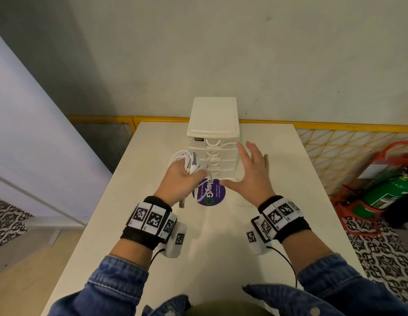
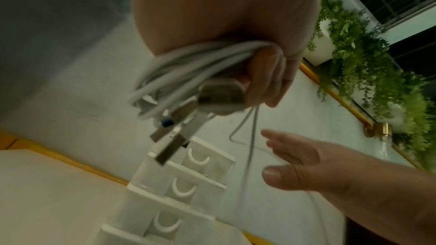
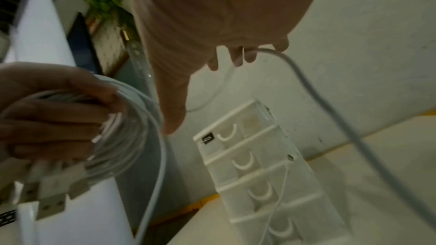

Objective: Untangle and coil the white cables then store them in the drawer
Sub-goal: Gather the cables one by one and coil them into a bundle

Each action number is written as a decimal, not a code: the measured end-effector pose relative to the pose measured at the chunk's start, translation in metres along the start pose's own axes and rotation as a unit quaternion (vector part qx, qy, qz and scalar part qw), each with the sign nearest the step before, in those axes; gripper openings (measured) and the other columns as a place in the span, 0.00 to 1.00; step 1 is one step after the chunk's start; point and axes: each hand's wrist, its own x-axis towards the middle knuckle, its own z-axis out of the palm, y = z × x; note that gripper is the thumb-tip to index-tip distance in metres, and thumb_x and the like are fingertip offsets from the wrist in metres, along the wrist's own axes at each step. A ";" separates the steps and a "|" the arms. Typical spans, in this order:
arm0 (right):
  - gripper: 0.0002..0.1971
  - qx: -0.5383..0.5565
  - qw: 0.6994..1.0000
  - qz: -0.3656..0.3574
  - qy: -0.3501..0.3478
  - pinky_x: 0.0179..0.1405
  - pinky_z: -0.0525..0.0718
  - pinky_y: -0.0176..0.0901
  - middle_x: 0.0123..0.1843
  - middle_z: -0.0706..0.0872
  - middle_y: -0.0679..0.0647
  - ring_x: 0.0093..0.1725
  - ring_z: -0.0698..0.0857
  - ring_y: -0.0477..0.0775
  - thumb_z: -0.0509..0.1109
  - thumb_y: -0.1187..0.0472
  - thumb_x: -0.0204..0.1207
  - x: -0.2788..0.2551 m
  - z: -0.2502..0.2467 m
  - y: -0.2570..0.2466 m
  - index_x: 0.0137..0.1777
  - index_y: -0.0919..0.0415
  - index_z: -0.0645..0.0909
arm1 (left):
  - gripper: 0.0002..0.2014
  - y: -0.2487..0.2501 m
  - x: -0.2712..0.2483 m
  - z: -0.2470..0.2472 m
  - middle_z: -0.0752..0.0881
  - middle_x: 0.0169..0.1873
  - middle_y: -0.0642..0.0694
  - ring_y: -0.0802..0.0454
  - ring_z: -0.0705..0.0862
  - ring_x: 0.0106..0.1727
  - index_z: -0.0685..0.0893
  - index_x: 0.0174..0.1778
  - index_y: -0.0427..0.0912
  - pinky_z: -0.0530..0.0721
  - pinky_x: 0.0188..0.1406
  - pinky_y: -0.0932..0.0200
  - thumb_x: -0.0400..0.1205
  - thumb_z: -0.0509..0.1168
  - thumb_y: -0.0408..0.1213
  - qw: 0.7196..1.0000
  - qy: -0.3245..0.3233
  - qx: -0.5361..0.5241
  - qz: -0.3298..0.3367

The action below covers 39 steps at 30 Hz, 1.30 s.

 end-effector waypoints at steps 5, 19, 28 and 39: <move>0.32 0.109 0.978 -0.079 -0.160 0.80 0.51 0.58 0.81 0.65 0.53 0.81 0.59 0.50 0.73 0.48 0.71 -0.004 0.007 -0.032 0.75 0.48 0.67 | 0.12 0.007 -0.003 0.013 0.78 0.17 0.56 0.61 0.76 0.21 0.77 0.28 0.44 0.72 0.26 0.68 0.77 0.68 0.31 0.999 -0.034 -0.016 0.024; 0.06 0.335 0.942 0.036 -0.013 0.36 0.72 0.24 0.32 0.82 0.39 0.33 0.78 0.33 0.66 0.61 0.76 0.009 -0.012 -0.025 0.38 0.52 0.79 | 0.14 -0.013 -0.015 0.015 0.69 0.14 0.46 0.52 0.63 0.13 0.75 0.27 0.42 0.62 0.15 0.64 0.78 0.68 0.36 0.967 -0.225 -0.105 -0.063; 0.18 0.261 0.950 0.083 -0.149 0.34 0.71 0.33 0.27 0.76 0.44 0.27 0.74 0.38 0.60 0.58 0.82 -0.019 0.028 -0.022 0.28 0.47 0.73 | 0.12 0.015 0.002 0.003 0.76 0.12 0.51 0.60 0.73 0.10 0.80 0.37 0.38 0.64 0.10 0.67 0.80 0.66 0.44 0.752 -0.260 -0.603 0.066; 0.14 0.138 0.958 -0.088 -0.235 0.33 0.73 0.41 0.31 0.80 0.52 0.30 0.77 0.52 0.62 0.43 0.77 -0.056 0.045 -0.038 0.48 0.54 0.75 | 0.15 0.021 0.028 -0.033 0.75 0.21 0.52 0.56 0.74 0.21 0.72 0.35 0.47 0.74 0.22 0.63 0.83 0.60 0.51 0.867 0.230 -0.441 0.035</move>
